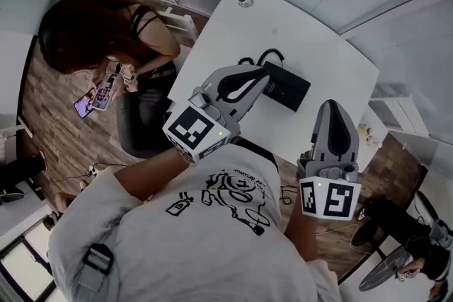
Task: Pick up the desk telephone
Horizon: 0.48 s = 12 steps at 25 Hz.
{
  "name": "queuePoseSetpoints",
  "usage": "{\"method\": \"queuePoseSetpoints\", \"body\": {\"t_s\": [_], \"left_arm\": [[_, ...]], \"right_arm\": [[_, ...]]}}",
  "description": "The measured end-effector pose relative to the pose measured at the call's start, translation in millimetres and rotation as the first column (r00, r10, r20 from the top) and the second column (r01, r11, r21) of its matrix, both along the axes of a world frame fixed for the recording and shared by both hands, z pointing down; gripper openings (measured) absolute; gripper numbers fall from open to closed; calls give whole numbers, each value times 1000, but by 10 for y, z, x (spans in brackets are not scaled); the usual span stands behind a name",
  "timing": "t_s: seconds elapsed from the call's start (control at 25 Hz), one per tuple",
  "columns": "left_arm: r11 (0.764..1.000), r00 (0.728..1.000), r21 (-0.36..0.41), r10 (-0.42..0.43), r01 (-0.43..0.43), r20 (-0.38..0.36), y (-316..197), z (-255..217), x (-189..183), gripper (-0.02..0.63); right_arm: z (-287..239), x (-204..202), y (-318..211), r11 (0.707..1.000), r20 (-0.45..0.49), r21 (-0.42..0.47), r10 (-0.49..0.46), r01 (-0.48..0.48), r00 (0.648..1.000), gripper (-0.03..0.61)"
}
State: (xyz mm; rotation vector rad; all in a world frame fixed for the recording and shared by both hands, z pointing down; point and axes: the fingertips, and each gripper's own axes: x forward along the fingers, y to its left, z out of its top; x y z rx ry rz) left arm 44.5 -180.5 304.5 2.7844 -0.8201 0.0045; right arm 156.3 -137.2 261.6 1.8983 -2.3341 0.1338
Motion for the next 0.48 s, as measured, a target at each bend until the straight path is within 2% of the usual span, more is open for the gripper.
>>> {"method": "queuePoseSetpoints", "body": {"t_s": [0.24,0.48], "left_arm": [[1000,1000,-25,5,-4,25,-104,122,188,17],[992,998,-125,36,-30,44,-152,419,329,19]], "right_arm": [[65,212,-116,1000,17,-21,2,-1,1000,7],[296,363,-183,997,47,-74,-13,16,999,8]]}}
